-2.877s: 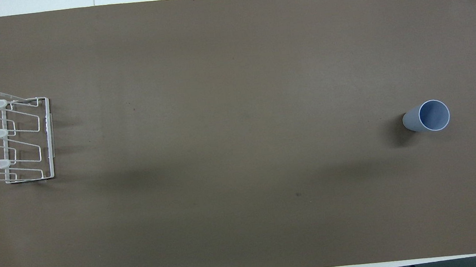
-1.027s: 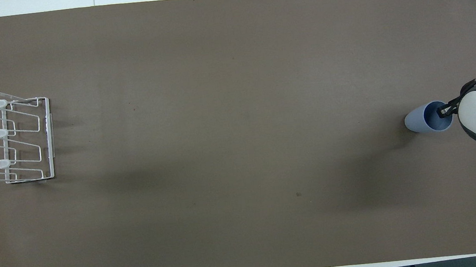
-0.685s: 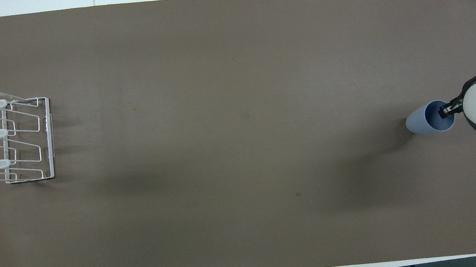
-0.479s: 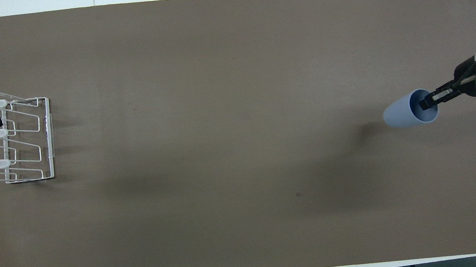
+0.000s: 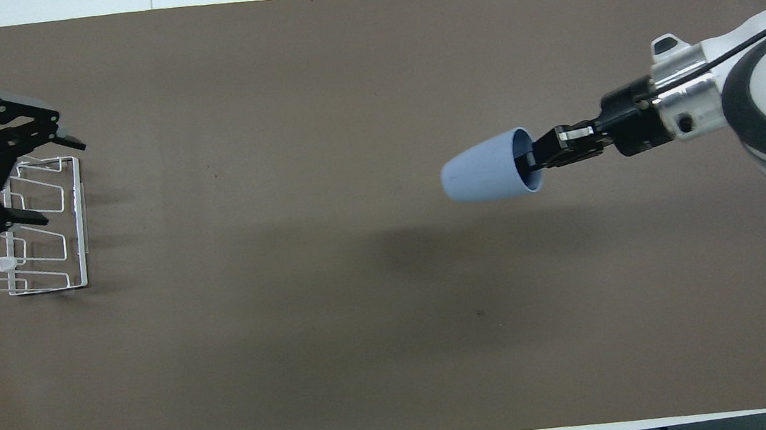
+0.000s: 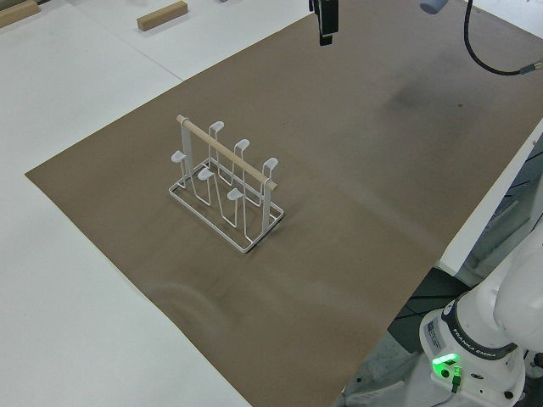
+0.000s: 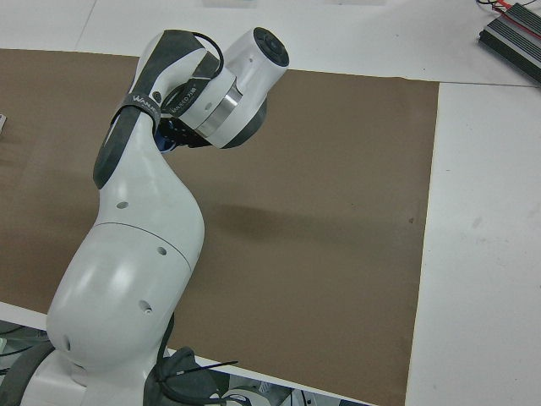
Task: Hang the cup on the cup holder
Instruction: 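Lift the cup with the right gripper while the left gripper approaches it, then close the left gripper on the cup's base beside the right gripper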
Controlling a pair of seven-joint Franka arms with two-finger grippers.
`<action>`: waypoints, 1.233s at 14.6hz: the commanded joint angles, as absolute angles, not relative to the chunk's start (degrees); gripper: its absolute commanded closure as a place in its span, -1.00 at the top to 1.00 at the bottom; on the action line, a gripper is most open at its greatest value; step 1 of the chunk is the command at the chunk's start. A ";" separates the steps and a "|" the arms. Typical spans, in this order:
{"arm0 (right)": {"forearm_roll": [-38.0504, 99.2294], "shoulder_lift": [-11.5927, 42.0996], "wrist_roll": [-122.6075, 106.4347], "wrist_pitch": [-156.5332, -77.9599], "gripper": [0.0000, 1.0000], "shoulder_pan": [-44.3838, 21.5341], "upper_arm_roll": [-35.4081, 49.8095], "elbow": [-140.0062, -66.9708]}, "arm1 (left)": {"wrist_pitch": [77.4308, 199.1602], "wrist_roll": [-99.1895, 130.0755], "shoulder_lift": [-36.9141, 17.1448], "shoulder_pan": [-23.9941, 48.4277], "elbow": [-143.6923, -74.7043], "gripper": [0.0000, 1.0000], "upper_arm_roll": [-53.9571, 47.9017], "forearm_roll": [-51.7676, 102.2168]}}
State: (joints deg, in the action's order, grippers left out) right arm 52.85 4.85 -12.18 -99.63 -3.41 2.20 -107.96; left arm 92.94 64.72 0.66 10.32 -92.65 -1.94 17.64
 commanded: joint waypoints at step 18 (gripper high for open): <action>63.54 5.10 16.96 -124.01 -1.00 -27.86 2.02 -109.34 | 106.42 95.45 0.80 22.31 -107.75 0.99 -1.41 37.09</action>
